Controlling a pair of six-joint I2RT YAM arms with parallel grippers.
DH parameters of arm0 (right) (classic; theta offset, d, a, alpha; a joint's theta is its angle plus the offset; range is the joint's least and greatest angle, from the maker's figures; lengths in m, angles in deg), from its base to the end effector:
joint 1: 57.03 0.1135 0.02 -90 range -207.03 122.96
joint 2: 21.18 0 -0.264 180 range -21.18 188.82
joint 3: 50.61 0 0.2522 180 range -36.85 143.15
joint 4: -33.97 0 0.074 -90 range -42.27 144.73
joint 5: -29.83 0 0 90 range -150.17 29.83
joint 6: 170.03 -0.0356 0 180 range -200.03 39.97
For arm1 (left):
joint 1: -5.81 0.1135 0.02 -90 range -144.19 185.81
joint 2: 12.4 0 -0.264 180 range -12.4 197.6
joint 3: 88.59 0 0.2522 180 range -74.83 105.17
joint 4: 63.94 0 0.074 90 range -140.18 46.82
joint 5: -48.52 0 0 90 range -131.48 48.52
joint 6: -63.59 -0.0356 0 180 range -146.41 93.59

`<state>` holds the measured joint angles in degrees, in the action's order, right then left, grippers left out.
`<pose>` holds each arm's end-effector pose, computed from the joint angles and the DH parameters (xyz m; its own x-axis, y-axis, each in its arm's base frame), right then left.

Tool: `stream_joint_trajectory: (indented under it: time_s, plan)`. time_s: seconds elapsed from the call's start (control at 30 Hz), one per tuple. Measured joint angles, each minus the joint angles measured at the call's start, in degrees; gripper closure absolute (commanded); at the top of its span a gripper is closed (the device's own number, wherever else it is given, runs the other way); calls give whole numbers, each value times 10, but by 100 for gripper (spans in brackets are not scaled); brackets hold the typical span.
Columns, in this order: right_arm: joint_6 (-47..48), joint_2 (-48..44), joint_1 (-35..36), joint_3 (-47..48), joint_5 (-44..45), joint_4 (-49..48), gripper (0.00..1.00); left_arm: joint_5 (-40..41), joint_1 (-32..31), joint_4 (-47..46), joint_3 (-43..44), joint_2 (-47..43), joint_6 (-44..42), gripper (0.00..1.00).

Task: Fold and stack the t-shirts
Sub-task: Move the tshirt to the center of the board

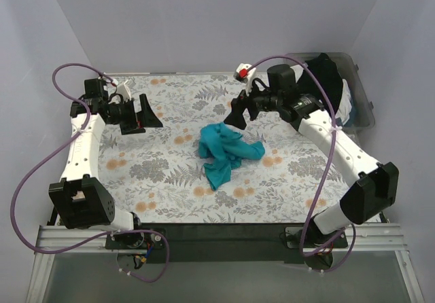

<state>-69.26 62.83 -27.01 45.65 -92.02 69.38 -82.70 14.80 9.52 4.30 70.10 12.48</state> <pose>0.2804 0.1837 0.3886 -0.1766 -0.2854 -0.9420 -0.8938 0.4473 0.0321 0.2795 0.0205 0.3309 -0.7967 -0.6042 0.0163 -0.4149 0.5271 -0.7416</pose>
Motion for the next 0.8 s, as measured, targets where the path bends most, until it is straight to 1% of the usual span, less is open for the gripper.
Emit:
stream_joint_trajectory:
  time_s: [0.13, 0.23, 0.3, 0.33, 0.43, 0.5, 0.63, 0.67, 0.8]
  plan:
    - [1, 31, -4, 0, 18, 25, 2, -18, 0, -2, -11, -5, -26, 2]
    - [1, 24, -27, -21, 21, 30, 2, -30, -3, -6, -32, -15, -49, 2]
    - [1, 11, -51, -52, 21, 35, 2, -30, -13, -14, -41, -19, -63, 5]
    - [1, 5, -67, -71, 19, 36, 3, -30, -23, -20, -42, -19, -69, 9]
    - [2, 5, -111, -123, 17, 47, 9, -28, -71, -39, -38, -6, -85, 15]
    - [4, 17, -132, -146, 20, 57, 13, -23, -115, -50, -14, 30, -95, 21]
    - [1, 62, -140, -158, 23, 69, 18, 5, -192, -74, 57, 131, -113, 28]
    - [1, 74, -140, -158, 26, 69, 21, 18, -219, -83, 71, 158, -118, 32]
    - [4, 110, -140, -159, 37, 69, 28, 63, -312, -105, 83, 204, -141, 41]
